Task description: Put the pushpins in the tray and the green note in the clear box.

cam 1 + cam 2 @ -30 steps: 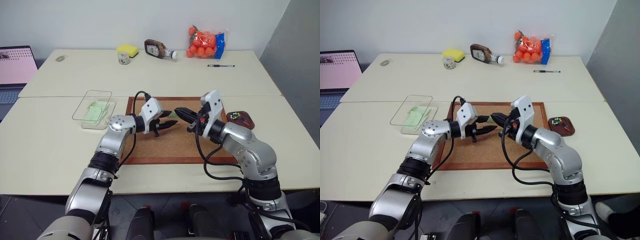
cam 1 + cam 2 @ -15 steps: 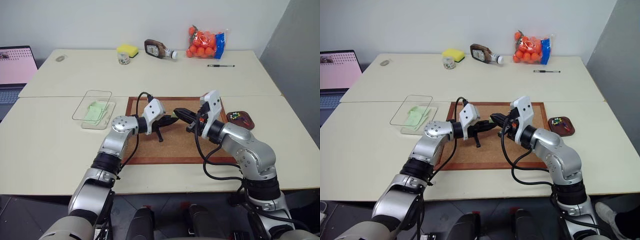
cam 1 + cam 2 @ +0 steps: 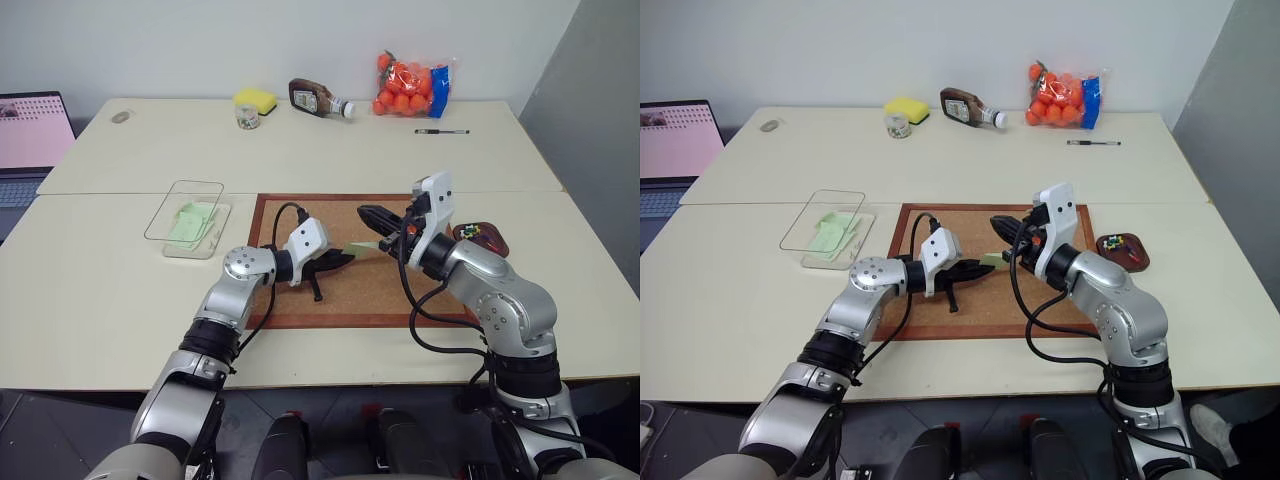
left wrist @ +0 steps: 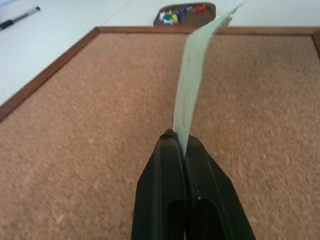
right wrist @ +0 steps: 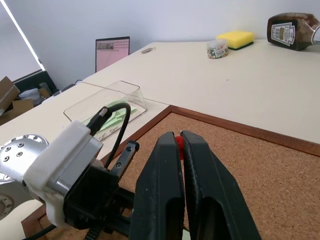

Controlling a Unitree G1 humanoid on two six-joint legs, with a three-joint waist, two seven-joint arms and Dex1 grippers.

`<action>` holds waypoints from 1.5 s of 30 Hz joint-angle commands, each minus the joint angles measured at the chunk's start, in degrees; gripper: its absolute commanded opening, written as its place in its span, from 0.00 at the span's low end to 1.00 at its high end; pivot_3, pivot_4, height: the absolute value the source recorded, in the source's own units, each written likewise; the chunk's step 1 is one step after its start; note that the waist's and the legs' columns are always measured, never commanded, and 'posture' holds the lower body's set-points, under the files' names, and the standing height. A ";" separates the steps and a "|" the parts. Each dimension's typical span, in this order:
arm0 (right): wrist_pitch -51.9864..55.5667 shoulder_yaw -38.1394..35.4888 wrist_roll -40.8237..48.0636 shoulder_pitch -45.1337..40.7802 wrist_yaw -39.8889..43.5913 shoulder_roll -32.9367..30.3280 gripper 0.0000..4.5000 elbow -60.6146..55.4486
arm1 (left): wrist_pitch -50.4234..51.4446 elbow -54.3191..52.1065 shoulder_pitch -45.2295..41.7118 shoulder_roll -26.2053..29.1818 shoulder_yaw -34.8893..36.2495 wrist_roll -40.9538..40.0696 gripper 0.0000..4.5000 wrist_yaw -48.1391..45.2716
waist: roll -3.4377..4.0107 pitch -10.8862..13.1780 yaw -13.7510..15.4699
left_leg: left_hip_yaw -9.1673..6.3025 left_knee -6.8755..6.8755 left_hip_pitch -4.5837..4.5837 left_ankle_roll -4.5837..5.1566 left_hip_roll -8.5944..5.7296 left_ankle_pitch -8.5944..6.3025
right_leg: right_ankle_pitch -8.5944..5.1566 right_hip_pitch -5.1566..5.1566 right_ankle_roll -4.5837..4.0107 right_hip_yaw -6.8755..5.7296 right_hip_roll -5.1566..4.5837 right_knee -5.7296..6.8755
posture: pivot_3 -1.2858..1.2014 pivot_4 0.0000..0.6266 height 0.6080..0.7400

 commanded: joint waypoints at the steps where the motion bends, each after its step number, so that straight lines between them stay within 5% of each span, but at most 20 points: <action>1: 0.21 -4.56 2.02 -0.98 -0.87 -2.05 0.00 -3.13 | -0.29 -3.72 0.43 0.81 -0.13 0.30 0.00 0.52 | 0.00 0.00 0.02 | 0.00 0.00 -0.01 0.00 -0.01 0.00 | 0.00 0.00 0.00 0.01 -0.01 0.00 | 0.52 0.24 1.00; 12: -5.84 -12.38 -8.44 9.61 -3.62 -16.95 0.00 2.07 | 9.01 -17.32 3.82 3.84 4.60 -3.76 0.00 3.80 | -0.01 0.01 0.10 | 0.02 -0.01 -0.01 0.00 -0.02 0.00 | -0.01 0.00 0.00 0.02 -0.03 -0.02 | 0.52 0.24 1.00; 24: -15.12 -10.17 -17.02 7.00 -4.25 -18.94 0.00 20.74 | 10.53 -19.72 4.37 4.53 4.57 -3.62 0.00 5.39 | -0.01 0.03 -0.01 | 0.13 0.03 0.05 0.00 -0.02 0.00 | 0.00 0.00 0.01 0.14 0.00 0.00 | 0.52 0.24 1.00; 43: -17.01 -9.30 -20.36 7.06 -3.87 -18.24 0.78 24.53 | 8.84 -17.96 4.11 4.04 3.90 -3.16 0.00 6.40 | 0.00 0.03 -0.03 | 0.12 0.01 0.05 0.00 -0.02 0.00 | 0.00 0.00 0.00 0.14 0.00 0.01 | 0.52 0.24 1.00; 45: -16.06 -9.56 -19.99 6.91 -3.70 -17.96 0.78 24.60 | 8.83 -17.94 4.09 4.01 3.88 -3.13 0.00 6.53 | 0.00 0.03 -0.04 | 0.12 0.01 0.05 0.00 -0.02 0.00 | 0.00 0.00 0.00 0.14 0.00 0.01 | 0.52 0.24 1.00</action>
